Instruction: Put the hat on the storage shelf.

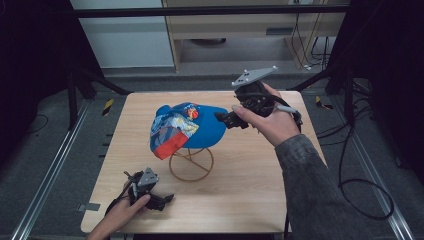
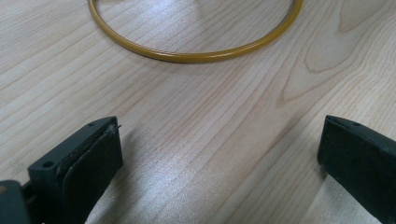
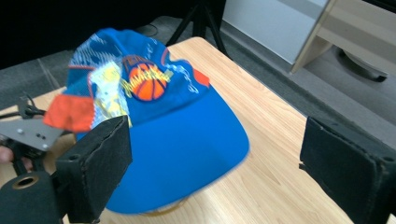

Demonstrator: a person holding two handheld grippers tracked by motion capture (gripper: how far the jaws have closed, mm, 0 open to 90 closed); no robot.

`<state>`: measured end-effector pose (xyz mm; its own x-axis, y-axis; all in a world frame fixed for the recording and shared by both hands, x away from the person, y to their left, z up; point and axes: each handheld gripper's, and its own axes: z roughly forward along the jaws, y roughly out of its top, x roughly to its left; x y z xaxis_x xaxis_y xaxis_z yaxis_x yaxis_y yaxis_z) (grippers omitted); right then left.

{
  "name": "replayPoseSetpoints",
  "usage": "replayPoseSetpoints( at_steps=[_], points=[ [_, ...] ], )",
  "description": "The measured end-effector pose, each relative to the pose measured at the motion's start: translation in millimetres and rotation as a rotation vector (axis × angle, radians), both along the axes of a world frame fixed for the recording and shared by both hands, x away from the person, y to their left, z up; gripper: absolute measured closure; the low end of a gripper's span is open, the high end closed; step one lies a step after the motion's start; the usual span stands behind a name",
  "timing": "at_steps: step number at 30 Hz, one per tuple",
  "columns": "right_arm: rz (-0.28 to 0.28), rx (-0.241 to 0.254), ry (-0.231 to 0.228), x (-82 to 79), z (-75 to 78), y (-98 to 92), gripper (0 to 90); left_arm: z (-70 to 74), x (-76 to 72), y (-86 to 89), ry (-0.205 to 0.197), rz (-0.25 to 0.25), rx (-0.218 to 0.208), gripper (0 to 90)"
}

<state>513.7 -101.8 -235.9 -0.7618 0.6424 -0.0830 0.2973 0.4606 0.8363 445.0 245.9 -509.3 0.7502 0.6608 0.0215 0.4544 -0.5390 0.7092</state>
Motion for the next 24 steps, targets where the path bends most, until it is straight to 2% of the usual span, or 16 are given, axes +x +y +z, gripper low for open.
replayPoseSetpoints(
  at_steps=[12,24],
  points=[
    [-0.048,-0.002,-0.012,-11.4,-20.3,-32.3,11.3,-0.3,-0.3,-0.1,-0.002,0.0,-0.003,0.0],
    [-0.067,-0.004,-0.025,-23.3,-40.8,-52.1,14.5,-0.4,-0.4,-0.1,-0.003,-0.002,-0.003,0.0]
  ],
)
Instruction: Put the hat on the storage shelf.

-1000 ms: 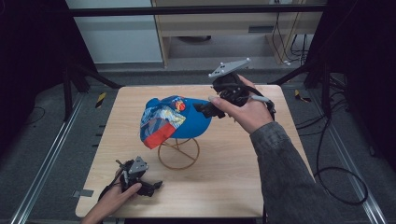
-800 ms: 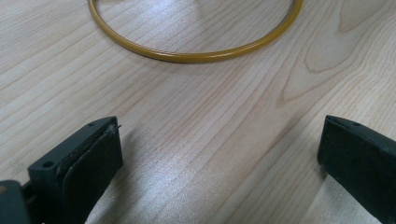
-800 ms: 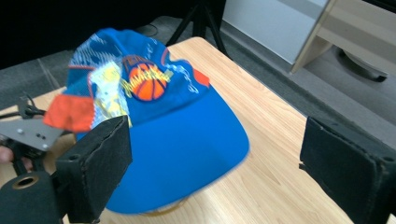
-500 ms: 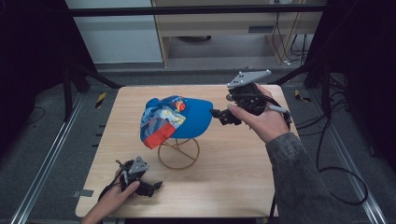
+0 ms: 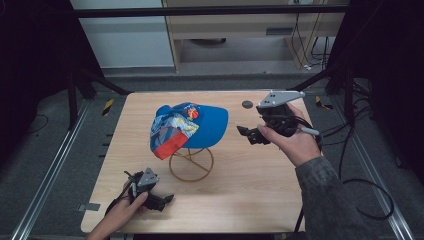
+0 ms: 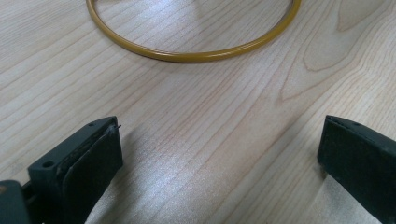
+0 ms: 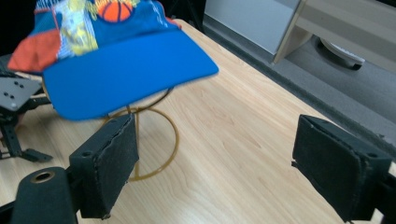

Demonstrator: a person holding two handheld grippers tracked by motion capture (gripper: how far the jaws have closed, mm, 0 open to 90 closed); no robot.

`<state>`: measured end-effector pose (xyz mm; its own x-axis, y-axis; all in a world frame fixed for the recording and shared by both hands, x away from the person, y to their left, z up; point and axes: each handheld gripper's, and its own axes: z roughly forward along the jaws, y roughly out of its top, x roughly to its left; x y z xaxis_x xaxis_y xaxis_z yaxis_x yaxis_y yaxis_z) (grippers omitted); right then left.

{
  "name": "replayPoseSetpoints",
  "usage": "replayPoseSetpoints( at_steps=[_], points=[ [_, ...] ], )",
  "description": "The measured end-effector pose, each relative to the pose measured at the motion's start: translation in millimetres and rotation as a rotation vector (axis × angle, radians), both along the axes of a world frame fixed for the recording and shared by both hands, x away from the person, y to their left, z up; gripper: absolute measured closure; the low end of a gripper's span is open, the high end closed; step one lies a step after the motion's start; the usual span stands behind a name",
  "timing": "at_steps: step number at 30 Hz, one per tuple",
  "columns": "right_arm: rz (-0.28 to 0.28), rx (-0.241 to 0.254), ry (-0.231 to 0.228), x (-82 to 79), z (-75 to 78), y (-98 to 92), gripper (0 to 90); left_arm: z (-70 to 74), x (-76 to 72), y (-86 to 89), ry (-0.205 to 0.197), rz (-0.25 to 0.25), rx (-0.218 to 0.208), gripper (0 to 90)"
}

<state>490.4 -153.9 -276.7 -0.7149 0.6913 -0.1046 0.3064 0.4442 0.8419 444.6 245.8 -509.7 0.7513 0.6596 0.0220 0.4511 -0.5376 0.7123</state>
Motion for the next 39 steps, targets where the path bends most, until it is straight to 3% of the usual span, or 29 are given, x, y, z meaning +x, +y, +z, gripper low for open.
replayPoseSetpoints(
  at_steps=[8,13,14,15,17,19,23,39],
  points=[
    [-0.036,-0.006,0.028,-10.0,-33.0,-18.7,14.0,0.1,-0.1,0.2,0.004,-0.002,0.003,0.0],
    [-0.061,0.004,0.054,-12.7,-63.8,-28.1,14.5,0.1,-0.2,0.1,0.004,-0.002,0.002,0.0],
    [-0.071,0.01,0.066,-13.6,-76.8,-31.0,15.8,0.1,-0.2,0.2,0.003,-0.002,0.003,0.0],
    [-0.071,0.01,0.066,-13.6,-76.8,-31.0,15.8,0.1,-0.2,0.2,0.003,-0.002,0.003,0.0],
    [-0.08,0.014,0.085,-14.3,-95.3,-33.9,16.7,0.1,-0.2,0.1,0.004,-0.001,0.002,0.0],
    [-0.084,0.016,0.09,-14.5,-101.8,-34.8,16.8,0.1,-0.2,0.1,0.003,-0.001,0.002,0.0],
    [-0.106,0.022,0.134,-14.5,-133.1,-37.4,16.9,0.1,-0.2,0.2,0.003,-0.002,0.002,0.0],
    [-0.198,0.027,0.215,-7.1,-186.0,-45.7,13.9,0.1,-0.2,0.1,0.003,-0.001,0.002,0.0]
  ],
)
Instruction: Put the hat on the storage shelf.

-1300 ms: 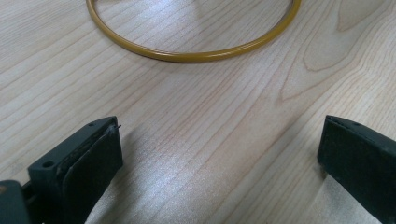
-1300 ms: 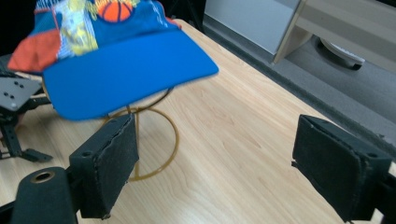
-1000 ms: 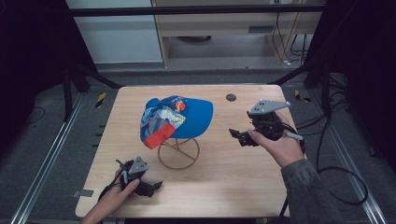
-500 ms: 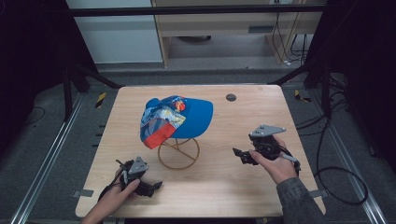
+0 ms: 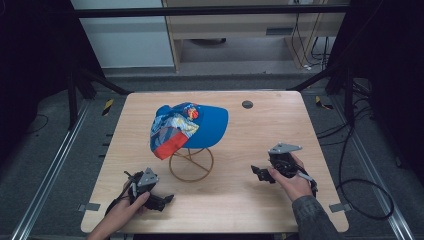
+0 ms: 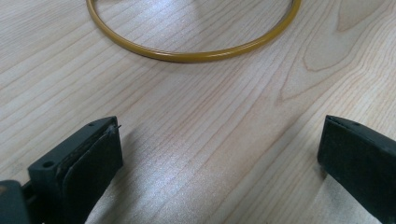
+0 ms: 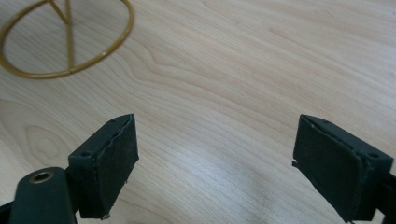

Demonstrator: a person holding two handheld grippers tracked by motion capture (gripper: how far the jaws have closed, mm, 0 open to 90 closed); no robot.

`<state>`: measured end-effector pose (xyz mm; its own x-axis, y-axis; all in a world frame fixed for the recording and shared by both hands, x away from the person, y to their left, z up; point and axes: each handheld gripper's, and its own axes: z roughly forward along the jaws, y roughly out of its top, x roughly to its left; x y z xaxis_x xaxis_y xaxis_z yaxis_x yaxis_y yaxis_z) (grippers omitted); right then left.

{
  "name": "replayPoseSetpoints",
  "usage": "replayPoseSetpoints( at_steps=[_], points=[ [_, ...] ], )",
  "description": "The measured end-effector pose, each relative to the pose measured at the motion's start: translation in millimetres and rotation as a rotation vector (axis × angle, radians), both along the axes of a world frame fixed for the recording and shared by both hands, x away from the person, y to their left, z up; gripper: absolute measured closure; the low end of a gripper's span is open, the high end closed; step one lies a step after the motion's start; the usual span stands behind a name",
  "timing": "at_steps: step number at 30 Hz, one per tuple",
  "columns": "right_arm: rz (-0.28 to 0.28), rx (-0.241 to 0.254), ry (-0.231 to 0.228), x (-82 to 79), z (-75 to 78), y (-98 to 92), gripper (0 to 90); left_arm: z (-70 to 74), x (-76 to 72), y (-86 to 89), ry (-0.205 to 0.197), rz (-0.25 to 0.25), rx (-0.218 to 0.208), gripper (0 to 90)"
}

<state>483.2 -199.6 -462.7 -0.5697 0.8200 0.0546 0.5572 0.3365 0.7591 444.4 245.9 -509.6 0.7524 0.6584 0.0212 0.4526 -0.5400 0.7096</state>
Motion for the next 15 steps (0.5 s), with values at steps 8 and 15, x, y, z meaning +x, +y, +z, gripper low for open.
replayPoseSetpoints(
  at_steps=[8,15],
  points=[
    [-0.064,0.006,0.014,2.0,-16.4,-4.1,11.6,0.0,0.0,0.0,0.0,0.0,0.0,0.0],
    [-0.099,0.012,0.017,3.7,-25.7,-4.5,11.5,0.0,0.0,0.0,0.0,0.0,0.0,0.0]
  ],
)
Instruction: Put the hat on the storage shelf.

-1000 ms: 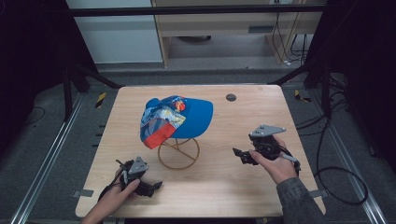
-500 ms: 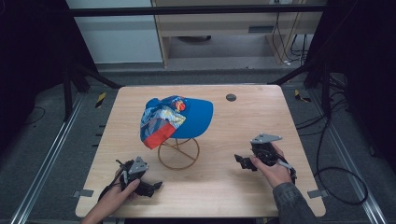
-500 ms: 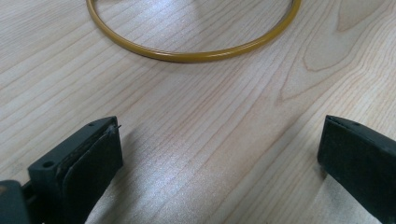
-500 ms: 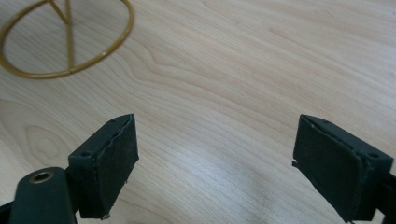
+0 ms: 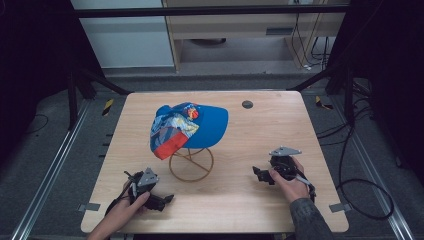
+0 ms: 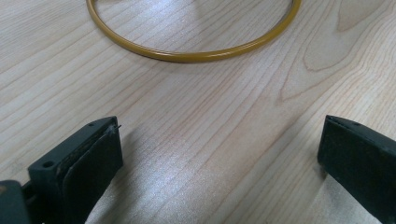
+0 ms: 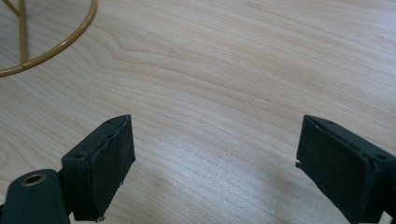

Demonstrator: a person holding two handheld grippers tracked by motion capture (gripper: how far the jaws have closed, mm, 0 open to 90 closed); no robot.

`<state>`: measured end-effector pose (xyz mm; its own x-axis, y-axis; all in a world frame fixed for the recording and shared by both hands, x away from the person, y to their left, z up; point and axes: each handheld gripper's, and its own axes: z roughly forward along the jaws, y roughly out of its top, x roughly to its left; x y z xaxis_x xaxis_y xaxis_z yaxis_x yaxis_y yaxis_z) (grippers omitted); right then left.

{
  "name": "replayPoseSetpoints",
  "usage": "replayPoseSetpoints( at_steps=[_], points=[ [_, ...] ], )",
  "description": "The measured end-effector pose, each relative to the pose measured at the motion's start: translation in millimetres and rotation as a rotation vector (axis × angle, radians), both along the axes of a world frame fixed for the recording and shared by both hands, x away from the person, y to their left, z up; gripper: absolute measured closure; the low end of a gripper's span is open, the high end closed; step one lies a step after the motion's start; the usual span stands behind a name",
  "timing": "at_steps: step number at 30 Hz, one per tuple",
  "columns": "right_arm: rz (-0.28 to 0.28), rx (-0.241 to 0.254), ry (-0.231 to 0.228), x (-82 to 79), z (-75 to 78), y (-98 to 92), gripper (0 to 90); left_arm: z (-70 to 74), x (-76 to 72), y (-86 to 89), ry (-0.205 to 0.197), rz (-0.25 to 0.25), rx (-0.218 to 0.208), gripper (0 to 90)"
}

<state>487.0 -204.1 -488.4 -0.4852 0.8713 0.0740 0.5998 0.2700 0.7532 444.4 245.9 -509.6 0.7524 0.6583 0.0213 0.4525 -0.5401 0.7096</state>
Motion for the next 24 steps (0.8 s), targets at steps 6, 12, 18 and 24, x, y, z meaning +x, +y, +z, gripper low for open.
replayPoseSetpoints(
  at_steps=[6,12,18,24],
  points=[
    [-0.015,-0.003,0.014,0.3,-5.0,0.3,10.5,0.0,0.0,0.0,0.0,0.0,0.0,0.0],
    [-0.037,0.0,0.01,-1.3,-11.7,1.9,10.2,0.0,0.0,0.0,0.0,0.0,0.0,0.0],
    [-0.024,-0.06,0.004,-4.5,-19.9,5.9,9.6,0.0,0.0,0.0,0.0,0.0,0.0,0.0],
    [-0.028,-0.084,-0.012,-8.4,-23.2,8.8,8.0,0.0,0.0,0.0,0.0,0.0,0.0,0.0]
  ],
)
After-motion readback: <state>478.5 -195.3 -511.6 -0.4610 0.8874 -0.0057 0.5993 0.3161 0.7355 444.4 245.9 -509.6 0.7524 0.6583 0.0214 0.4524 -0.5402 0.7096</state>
